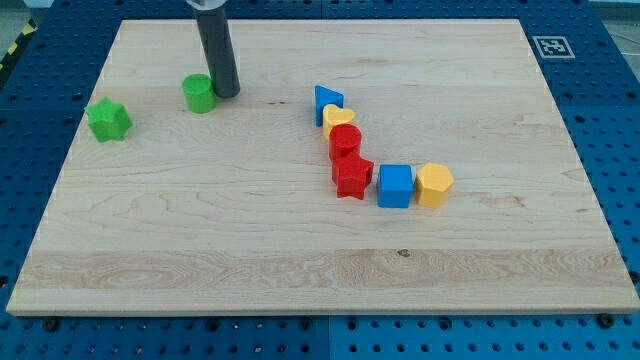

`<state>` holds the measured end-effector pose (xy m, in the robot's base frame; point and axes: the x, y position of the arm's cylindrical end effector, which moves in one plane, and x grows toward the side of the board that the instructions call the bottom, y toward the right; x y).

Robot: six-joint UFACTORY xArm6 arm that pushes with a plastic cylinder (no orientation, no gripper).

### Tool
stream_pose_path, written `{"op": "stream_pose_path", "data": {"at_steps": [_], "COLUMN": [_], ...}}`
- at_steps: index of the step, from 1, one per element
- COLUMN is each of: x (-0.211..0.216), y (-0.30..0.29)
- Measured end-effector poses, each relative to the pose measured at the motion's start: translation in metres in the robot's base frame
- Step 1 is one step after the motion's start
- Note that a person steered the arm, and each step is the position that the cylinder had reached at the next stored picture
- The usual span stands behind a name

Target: Push the green circle to the top right of the green star

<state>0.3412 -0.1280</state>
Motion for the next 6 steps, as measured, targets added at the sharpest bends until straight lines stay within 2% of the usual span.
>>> {"op": "stream_pose_path", "data": {"at_steps": [6], "x": [0.0], "y": [-0.065]}}
